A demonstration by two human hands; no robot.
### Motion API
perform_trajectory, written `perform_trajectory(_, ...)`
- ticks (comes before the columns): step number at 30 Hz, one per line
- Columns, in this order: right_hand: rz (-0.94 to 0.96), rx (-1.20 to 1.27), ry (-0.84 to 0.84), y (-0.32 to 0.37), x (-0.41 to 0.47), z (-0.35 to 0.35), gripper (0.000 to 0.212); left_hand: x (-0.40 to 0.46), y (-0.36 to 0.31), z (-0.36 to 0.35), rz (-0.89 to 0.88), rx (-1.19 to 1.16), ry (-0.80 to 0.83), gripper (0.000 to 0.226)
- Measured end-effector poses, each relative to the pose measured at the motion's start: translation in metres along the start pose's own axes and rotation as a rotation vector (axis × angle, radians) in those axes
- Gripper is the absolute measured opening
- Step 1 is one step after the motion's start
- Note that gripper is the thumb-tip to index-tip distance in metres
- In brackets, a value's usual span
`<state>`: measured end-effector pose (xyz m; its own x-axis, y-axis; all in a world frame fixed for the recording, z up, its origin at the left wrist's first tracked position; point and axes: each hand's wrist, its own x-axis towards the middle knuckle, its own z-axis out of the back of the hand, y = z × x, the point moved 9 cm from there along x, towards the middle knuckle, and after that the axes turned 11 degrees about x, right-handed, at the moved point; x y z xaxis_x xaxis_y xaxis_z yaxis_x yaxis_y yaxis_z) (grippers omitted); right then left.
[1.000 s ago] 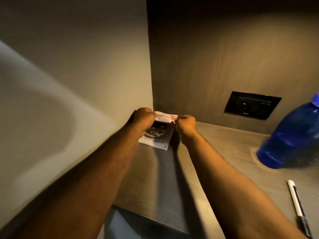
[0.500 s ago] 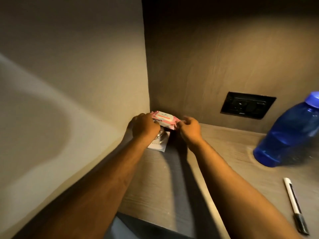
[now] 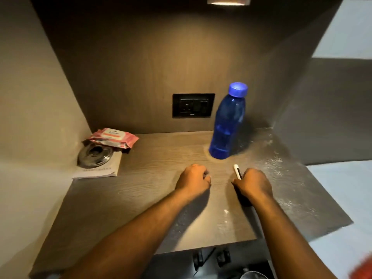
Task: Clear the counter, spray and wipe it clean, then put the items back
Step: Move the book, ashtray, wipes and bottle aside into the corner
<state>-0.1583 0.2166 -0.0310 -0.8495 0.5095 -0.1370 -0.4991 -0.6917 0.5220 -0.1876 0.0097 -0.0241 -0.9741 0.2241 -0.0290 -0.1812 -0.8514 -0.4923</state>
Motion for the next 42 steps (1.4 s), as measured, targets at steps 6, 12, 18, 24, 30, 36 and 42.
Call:
perform_trajectory(6, 0.004, 0.104, 0.063, 0.016, 0.0, -0.006, 0.02, -0.004, -0.026, -0.023, 0.025, -0.104, 0.04, 0.013)
perform_trajectory(12, 0.103, 0.54, 0.316, 0.124, -0.019, -0.066, 0.015, -0.026, 0.04, 0.019, 0.214, -0.25, -0.093, 0.025)
perform_trajectory(18, 0.205, 0.5, 0.469, 0.222, -0.054, -0.152, 0.021, -0.054, 0.134, 0.067, 0.461, -0.201, -0.242, 0.038)
perform_trajectory(24, 0.33, 0.501, 0.466, 0.276, -0.087, -0.197, 0.022, -0.061, 0.194, 0.099, 0.55, -0.057, -0.27, 0.018)
perform_trajectory(30, 0.33, 0.505, 0.496, 0.29, -0.077, -0.213, 0.009, -0.052, 0.214, 0.113, 0.582, 0.035, -0.251, 0.011)
perform_trajectory(36, 0.259, 0.694, 0.528, 0.274, -0.067, -0.204, 0.014, -0.036, 0.219, 0.126, 0.643, 0.167, -0.213, 0.018)
perform_trajectory(42, 0.114, 0.92, 0.031, 0.161, -0.043, -0.1, 0.012, -0.02, 0.178, 0.12, 0.46, 0.36, -0.251, 0.032)
